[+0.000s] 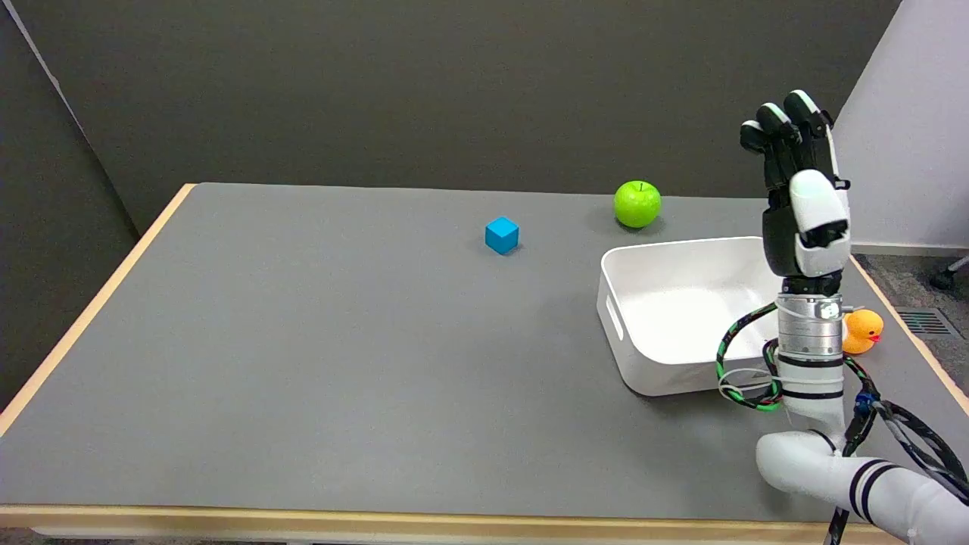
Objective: Pick up the blue cube.
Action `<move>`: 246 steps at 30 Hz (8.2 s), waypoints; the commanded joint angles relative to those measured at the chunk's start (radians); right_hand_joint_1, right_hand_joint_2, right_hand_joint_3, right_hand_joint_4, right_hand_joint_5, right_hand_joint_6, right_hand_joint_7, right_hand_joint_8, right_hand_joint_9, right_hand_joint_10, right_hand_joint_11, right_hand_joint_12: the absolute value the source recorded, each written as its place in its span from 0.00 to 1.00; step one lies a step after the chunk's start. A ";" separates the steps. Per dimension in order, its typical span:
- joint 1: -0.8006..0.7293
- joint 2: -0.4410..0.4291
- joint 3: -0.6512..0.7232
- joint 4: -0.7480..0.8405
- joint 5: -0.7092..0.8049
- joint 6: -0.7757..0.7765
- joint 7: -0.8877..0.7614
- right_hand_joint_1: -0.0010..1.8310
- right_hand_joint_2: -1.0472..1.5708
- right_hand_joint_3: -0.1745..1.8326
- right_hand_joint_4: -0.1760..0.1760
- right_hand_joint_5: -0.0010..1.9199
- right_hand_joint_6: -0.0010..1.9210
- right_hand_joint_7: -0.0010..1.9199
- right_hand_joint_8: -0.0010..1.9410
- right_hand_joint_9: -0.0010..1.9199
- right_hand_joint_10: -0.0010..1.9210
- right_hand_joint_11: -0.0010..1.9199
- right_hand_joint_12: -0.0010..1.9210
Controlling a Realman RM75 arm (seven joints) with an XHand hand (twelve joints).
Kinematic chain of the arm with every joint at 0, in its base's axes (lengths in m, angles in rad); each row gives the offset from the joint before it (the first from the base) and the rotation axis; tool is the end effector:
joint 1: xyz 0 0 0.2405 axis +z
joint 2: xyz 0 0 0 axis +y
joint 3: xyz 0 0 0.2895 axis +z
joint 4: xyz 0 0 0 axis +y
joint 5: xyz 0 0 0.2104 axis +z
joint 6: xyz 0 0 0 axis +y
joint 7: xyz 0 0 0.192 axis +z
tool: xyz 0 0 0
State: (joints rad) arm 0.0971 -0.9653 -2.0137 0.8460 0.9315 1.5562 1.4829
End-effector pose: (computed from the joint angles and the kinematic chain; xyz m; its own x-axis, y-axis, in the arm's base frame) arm -0.2337 -0.3029 0.4684 -0.0198 0.2820 0.9592 -0.6739 -0.7125 0.1955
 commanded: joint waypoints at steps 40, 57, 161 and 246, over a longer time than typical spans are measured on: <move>0.293 0.069 0.106 0.616 -0.364 -0.844 -1.539 0.32 0.66 0.53 0.75 0.17 0.32 0.24 0.24 0.20 0.49 0.08 0.67; 0.679 0.010 -0.219 0.396 -0.338 -1.516 -1.315 0.24 0.65 0.53 0.79 0.16 0.30 0.22 0.22 0.20 0.46 0.10 0.68; 0.758 -0.278 -0.350 -0.354 -0.283 -1.395 -1.343 0.35 0.66 0.58 0.71 0.10 0.23 0.17 0.21 0.18 0.42 0.08 0.64; 0.352 0.047 0.125 0.629 -0.284 -1.257 -1.525 0.63 0.86 0.21 0.00 0.31 0.82 0.33 0.84 0.42 0.99 0.10 1.00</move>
